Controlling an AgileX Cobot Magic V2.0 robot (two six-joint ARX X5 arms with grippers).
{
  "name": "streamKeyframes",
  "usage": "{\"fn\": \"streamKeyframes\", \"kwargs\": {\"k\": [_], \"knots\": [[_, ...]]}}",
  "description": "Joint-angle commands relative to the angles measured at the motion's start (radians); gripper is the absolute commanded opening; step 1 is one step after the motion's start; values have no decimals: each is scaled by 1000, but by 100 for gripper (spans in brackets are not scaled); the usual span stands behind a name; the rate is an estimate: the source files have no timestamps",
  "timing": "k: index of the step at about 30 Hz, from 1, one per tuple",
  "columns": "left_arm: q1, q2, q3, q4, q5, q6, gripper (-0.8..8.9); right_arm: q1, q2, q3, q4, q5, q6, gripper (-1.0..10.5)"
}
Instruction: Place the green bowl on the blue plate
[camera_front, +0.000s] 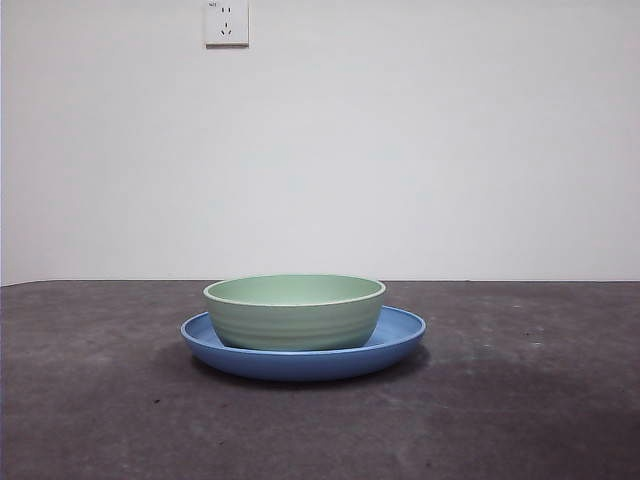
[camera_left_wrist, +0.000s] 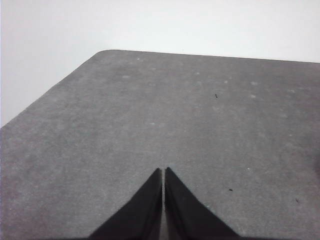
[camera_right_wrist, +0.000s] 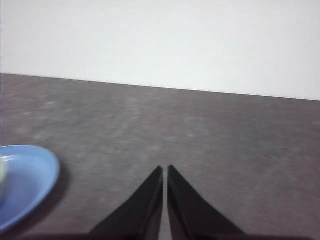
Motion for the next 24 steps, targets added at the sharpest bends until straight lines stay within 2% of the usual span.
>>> {"fn": "streamKeyframes", "kwargs": {"k": [1, 5, 17, 24], "knots": [[2, -2, -21, -7, -2, -1, 8, -3, -41, -45, 19, 59, 11, 8], [2, -2, -21, -7, -2, -1, 8, -3, -90, -104, 20, 103, 11, 8], [2, -2, -21, -7, -2, -1, 8, -11, -104, -159, -63, 121, 26, 8], [2, -2, -21, -7, -3, -1, 8, -13, -104, -158, -40, 120, 33, 8]]}}
